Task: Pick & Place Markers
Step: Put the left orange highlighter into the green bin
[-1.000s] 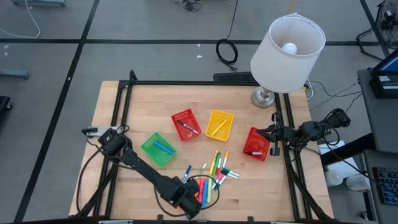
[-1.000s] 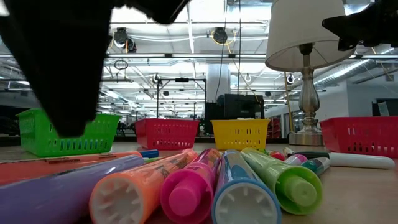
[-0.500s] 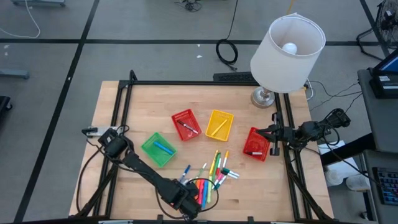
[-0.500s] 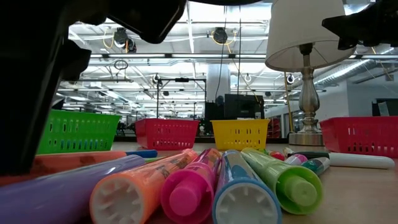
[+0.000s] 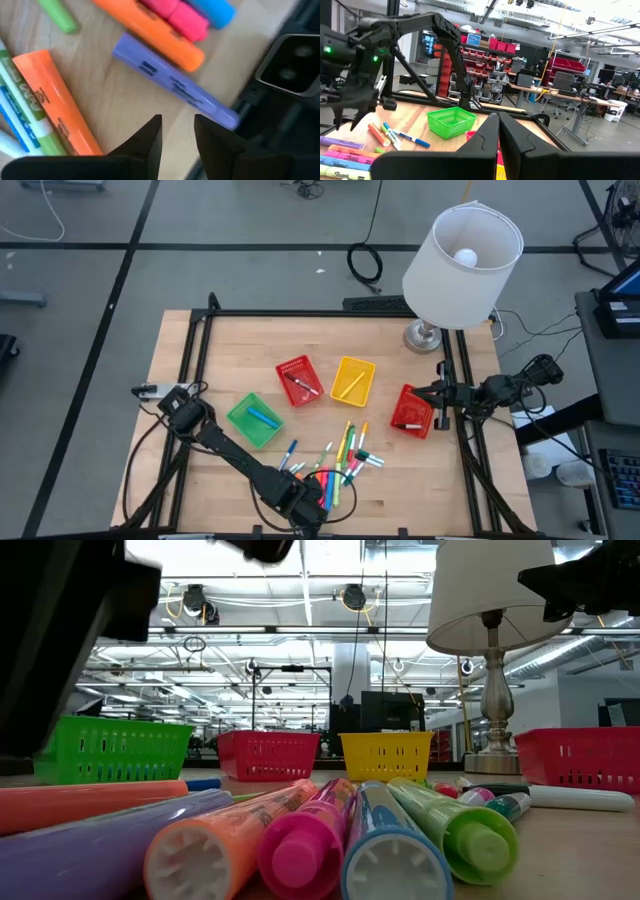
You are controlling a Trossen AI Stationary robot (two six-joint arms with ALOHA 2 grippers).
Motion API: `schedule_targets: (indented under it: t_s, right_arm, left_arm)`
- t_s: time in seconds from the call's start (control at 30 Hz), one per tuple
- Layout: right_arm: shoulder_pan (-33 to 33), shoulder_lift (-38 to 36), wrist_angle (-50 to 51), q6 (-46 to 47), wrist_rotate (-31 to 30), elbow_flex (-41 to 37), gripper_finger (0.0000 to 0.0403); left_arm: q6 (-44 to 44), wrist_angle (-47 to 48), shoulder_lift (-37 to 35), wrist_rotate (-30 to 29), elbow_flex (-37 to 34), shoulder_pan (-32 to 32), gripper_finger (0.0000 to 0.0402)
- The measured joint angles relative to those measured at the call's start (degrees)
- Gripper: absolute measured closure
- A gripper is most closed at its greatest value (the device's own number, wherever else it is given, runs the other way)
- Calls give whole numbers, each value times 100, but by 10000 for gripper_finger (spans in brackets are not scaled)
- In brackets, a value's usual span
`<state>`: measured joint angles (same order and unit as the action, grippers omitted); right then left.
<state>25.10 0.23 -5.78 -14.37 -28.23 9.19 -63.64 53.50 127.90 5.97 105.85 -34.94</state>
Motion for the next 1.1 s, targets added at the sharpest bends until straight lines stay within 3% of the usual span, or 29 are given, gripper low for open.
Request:
schedule_targets:
  t_s: [0.27, 0.43, 1.1]
  right_arm:
    - [0, 0, 1, -2, 1, 0, 403]
    - [0, 0, 4, -5, 0, 0, 403]
    - [0, 1, 13, -18, 2, 0, 403]
  left_arm:
    - [-41, 1854, -14, -439, 602, 19, 282]
    - [-2, 1551, -12, -115, 242, 18, 282]
    - [-249, 258, -12, -101, -654, 51, 282]
